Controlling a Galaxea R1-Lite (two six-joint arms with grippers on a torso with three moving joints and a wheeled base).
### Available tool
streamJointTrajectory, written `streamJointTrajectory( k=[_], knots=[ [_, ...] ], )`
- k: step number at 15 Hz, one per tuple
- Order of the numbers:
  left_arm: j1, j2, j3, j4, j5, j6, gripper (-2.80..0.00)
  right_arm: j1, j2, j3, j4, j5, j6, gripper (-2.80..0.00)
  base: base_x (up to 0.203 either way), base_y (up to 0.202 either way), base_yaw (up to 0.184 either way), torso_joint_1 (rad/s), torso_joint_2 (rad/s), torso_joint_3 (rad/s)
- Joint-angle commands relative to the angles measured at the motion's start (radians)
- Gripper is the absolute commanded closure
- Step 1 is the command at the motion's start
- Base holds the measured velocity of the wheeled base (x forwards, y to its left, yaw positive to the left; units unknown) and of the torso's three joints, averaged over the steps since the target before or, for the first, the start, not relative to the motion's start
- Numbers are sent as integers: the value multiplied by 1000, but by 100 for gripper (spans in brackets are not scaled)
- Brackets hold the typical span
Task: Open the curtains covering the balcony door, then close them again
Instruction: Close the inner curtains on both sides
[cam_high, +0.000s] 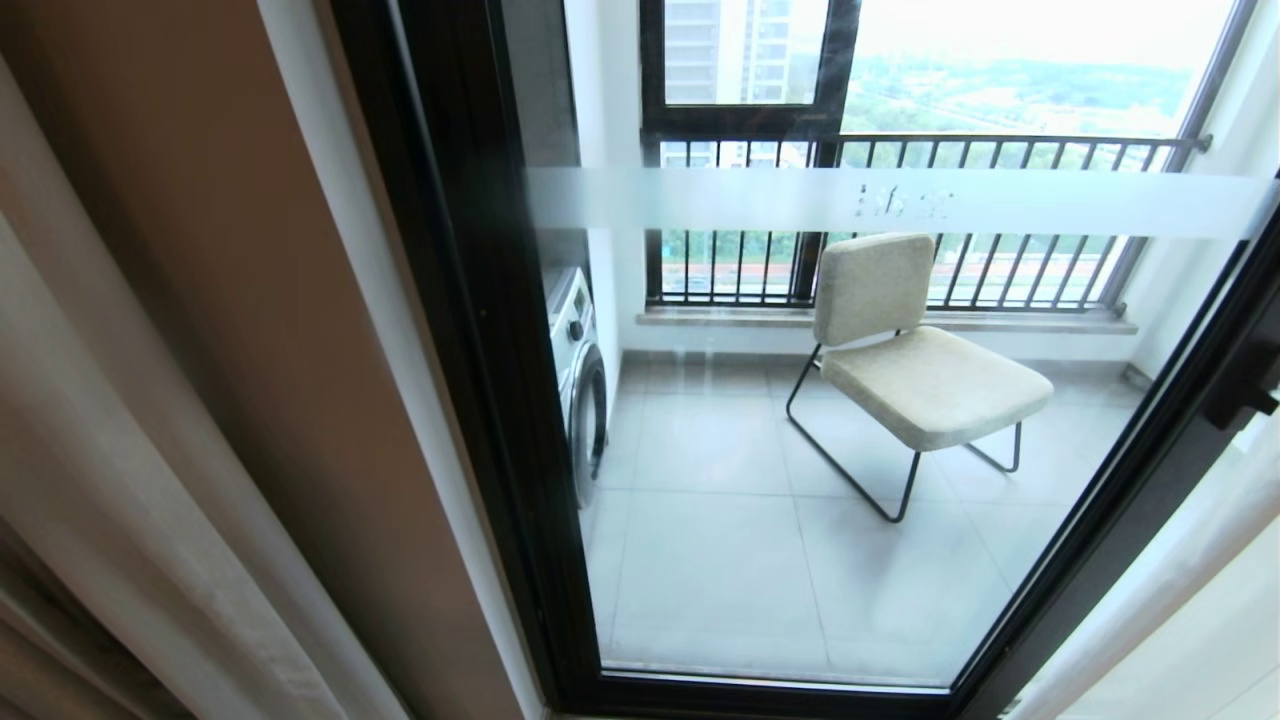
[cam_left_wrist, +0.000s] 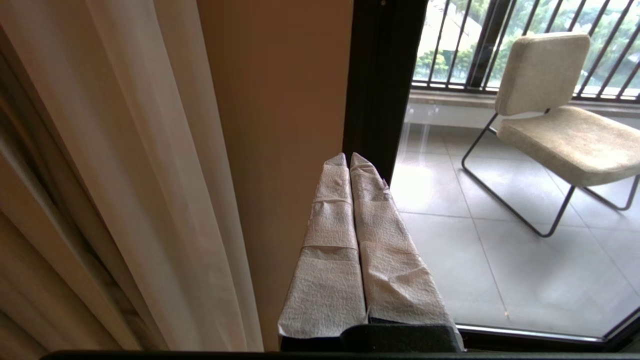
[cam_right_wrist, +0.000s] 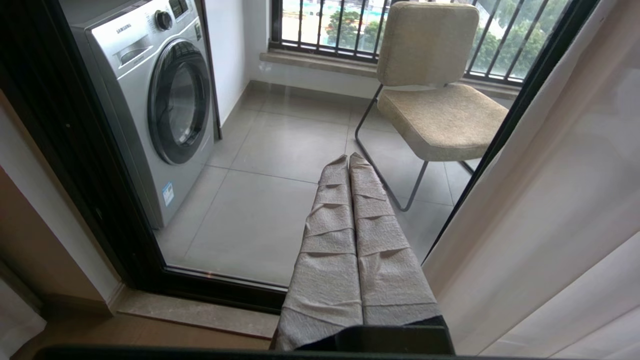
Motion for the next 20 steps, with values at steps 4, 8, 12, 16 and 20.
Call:
streamJointTrajectory(
  k=[4, 8, 12, 16, 20],
  knots=[
    [0, 143, -180, 61, 21, 1, 0, 0, 1, 0, 0, 2, -1, 0, 0, 0, 0, 0, 0, 0],
    [-1, 331, -293, 3, 24, 2, 0, 0, 1, 0, 0, 1, -1, 0, 0, 0, 0, 0, 0, 0],
    [-2, 458, -344, -65, 29, -38, 0, 0, 1, 0, 0, 0, -1, 0, 0, 0, 0, 0, 0, 0],
    [-2, 619, -373, -199, 110, -60, 0, 0, 1, 0, 0, 0, -1, 0, 0, 0, 0, 0, 0, 0],
    [66, 790, -422, -332, 183, -63, 0, 0, 1, 0, 0, 0, -1, 0, 0, 0, 0, 0, 0, 0]
  ],
)
